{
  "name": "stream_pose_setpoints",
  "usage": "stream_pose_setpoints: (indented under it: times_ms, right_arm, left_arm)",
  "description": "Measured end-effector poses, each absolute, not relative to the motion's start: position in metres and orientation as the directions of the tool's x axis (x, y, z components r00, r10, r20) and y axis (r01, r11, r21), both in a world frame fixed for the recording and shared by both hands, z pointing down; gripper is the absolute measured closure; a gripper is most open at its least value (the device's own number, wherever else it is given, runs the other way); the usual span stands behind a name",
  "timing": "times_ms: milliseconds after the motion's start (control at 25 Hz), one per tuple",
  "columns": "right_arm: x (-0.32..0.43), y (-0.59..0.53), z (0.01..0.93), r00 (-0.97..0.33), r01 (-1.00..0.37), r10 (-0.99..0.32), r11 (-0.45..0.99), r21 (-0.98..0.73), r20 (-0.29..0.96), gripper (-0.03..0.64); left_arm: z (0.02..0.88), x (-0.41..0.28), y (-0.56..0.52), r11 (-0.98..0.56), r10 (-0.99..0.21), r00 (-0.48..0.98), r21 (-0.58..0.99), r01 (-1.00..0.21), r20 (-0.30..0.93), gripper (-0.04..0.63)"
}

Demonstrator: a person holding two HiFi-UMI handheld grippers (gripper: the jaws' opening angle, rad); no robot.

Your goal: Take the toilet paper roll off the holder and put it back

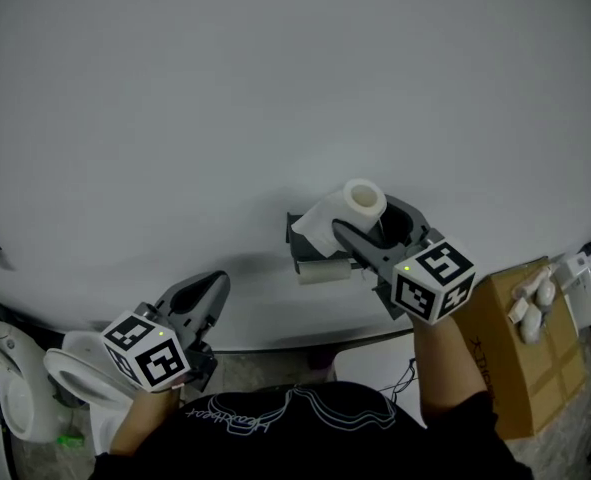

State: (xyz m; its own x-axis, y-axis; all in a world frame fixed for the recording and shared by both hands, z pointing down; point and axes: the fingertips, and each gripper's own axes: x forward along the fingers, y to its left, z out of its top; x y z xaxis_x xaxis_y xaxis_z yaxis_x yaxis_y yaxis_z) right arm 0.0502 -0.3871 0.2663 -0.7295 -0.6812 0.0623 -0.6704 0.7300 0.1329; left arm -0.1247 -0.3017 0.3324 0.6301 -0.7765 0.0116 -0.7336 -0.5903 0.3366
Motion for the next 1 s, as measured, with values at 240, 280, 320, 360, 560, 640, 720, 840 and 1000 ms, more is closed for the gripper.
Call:
stream_pose_setpoints:
  times_ms: [240,280,320,360,560,640,720,840,1000]
  right_arm:
    - [0.043,-0.411,0.286,-0.714,-0.677,-0.686,0.727,0.113,0.138,0.321]
    - [0.042,-0.413,0.289,-0.713,-0.676,-0.685,0.728,0.113,0.152,0.321]
    - [0.041,-0.416,0.292,-0.712,-0.674,-0.683,0.730,0.115,0.164,0.321]
    - [0.040,-0.418,0.295,-0.711,-0.672,-0.681,0.731,0.119,0.175,0.321]
    - [0.040,-0.427,0.302,-0.698,-0.677,-0.686,0.725,0.123,0.205,0.319]
    - [0.040,-0.427,0.303,-0.697,-0.678,-0.686,0.725,0.118,0.211,0.319]
    - [0.039,-0.427,0.303,-0.697,-0.677,-0.683,0.727,0.116,0.216,0.318]
    - [0.038,-0.427,0.305,-0.698,-0.671,-0.678,0.731,0.120,0.230,0.316]
    - [0.038,-0.425,0.305,-0.698,-0.670,-0.677,0.732,0.122,0.233,0.289]
  left_arm:
    - [0.338,-0.139,-0.310,-0.570,-0.790,0.613,0.354,-0.742,0.015,0.589]
    - [0.340,-0.140,-0.311,-0.566,-0.792,0.610,0.358,-0.743,0.015,0.589]
    - [0.341,-0.142,-0.312,-0.562,-0.794,0.607,0.361,-0.744,0.016,0.589]
    - [0.342,-0.143,-0.313,-0.558,-0.796,0.604,0.364,-0.746,0.017,0.589]
    - [0.346,-0.147,-0.318,-0.554,-0.799,0.601,0.367,-0.747,0.016,0.589]
    - [0.346,-0.148,-0.319,-0.555,-0.800,0.600,0.368,-0.746,0.012,0.589]
    - [0.345,-0.148,-0.320,-0.557,-0.799,0.601,0.368,-0.745,0.006,0.589]
    - [0.346,-0.148,-0.320,-0.564,-0.795,0.606,0.368,-0.739,-0.002,0.589]
    - [0.347,-0.147,-0.320,-0.562,-0.797,0.604,0.372,-0.739,-0.003,0.589]
